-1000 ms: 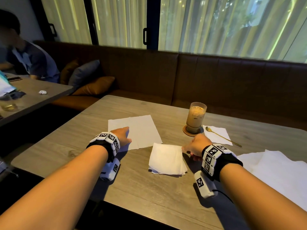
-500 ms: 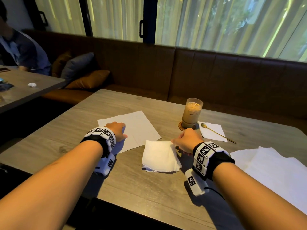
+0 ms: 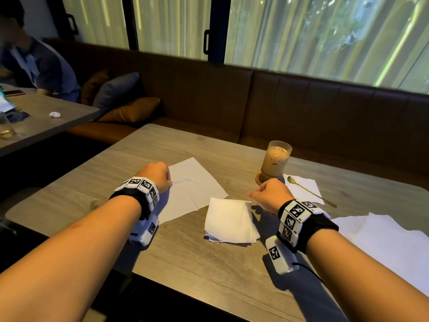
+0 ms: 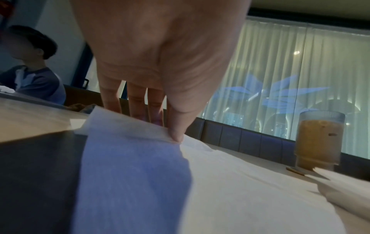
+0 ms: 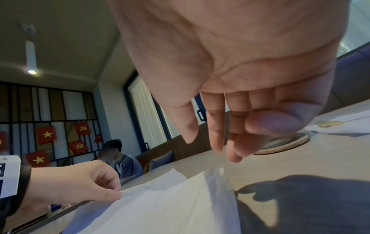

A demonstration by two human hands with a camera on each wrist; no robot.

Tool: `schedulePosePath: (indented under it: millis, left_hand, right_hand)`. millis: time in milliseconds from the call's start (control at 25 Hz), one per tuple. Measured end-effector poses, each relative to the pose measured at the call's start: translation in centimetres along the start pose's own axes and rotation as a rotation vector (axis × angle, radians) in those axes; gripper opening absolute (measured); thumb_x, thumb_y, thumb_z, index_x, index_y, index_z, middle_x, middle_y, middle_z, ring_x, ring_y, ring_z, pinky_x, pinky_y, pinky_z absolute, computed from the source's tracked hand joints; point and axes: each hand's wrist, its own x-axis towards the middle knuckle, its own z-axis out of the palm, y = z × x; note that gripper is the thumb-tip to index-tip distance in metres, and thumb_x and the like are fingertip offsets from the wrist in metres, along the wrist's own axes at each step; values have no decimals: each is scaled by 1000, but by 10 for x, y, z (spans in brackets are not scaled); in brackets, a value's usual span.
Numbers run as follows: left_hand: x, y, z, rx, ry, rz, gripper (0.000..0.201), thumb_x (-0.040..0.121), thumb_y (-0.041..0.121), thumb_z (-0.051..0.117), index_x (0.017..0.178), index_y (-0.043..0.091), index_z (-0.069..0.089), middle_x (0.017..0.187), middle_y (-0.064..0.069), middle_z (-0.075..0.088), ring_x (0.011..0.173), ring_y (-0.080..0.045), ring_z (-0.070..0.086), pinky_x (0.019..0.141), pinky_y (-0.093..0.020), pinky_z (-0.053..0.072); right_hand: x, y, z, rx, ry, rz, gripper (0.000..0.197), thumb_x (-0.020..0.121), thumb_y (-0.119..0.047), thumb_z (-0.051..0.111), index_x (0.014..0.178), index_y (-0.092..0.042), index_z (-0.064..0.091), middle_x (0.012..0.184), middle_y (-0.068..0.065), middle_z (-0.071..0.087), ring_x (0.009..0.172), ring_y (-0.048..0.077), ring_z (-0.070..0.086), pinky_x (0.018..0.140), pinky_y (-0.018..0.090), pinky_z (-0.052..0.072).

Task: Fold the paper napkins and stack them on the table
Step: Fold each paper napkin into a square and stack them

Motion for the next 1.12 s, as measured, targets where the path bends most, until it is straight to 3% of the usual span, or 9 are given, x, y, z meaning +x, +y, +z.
schedulePosePath:
  millis: [200, 320, 440, 560, 640, 800, 920, 1000, 1120]
  left_hand:
    - [-11, -3, -14, -166, 102, -15, 15, 91, 27, 71, 77, 20, 73, 81, -4, 73, 82, -27, 68, 75, -36, 57]
    - [-16, -3, -36, -279, 202, 9, 16, 89, 26, 74, 75, 20, 73, 79, -1, 74, 83, -25, 70, 81, -36, 58]
    - [-20, 3, -61, -339, 273, 85, 18, 88, 25, 75, 70, 23, 72, 75, 3, 73, 80, -21, 69, 77, -33, 55]
    - [-31, 14, -83, -456, 306, 171, 14, 89, 23, 76, 76, 20, 76, 76, 3, 73, 77, -16, 67, 71, -29, 51]
    - [-43, 23, -94, -567, 316, 239, 9, 91, 19, 75, 84, 13, 78, 81, -1, 74, 78, -13, 66, 70, -28, 49]
    - [-66, 33, -106, -879, 266, 289, 5, 94, 15, 73, 91, 13, 77, 89, -1, 75, 83, -9, 67, 77, -22, 49]
    - [-80, 34, -112, -1077, 171, 282, 9, 96, 19, 69, 95, 14, 77, 95, -5, 74, 90, -14, 67, 82, -29, 51]
    - [-88, 35, -114, -1135, 87, 254, 15, 98, 26, 66, 97, 15, 76, 96, -4, 74, 91, -15, 69, 79, -30, 53]
    - [-90, 34, -111, -1133, 32, 174, 20, 99, 34, 65, 103, 18, 76, 93, 4, 77, 95, -17, 72, 74, -29, 56]
  right_hand:
    - [-4, -8, 1, 49, 4, -25, 35, 94, -39, 71, 94, -4, 77, 73, 9, 64, 62, 19, 56, 63, 33, 47]
    - [-7, -14, 2, 100, 0, -69, 37, 93, -38, 72, 96, -1, 76, 76, 10, 65, 60, 17, 53, 58, 30, 45]
    - [-13, -26, 6, 154, -20, -125, 37, 94, -38, 72, 97, -2, 76, 86, 15, 72, 60, 14, 53, 55, 28, 45]
    - [-22, -42, 11, 245, -81, -175, 26, 96, -39, 69, 99, -14, 75, 99, 9, 74, 77, 16, 61, 57, 26, 49]
    - [-28, -53, 12, 395, -110, -180, 29, 96, -43, 67, 115, -20, 71, 113, 6, 72, 94, 19, 64, 61, 27, 50]
    - [-26, -68, 10, 721, -207, -89, 56, 96, -57, 60, 142, -25, 53, 135, 6, 58, 117, 23, 58, 83, 37, 55]
    - [-21, -73, 11, 856, -284, -27, 75, 89, -66, 63, 152, -31, 39, 146, 4, 48, 127, 26, 53, 100, 50, 54]
    - [-17, -77, 13, 941, -306, -44, 71, 88, -65, 66, 146, -31, 45, 145, 2, 49, 129, 28, 53, 103, 53, 52]
    - [-11, -78, 14, 1100, -299, -70, 55, 89, -60, 68, 132, -27, 59, 130, 6, 67, 120, 30, 63, 104, 54, 52]
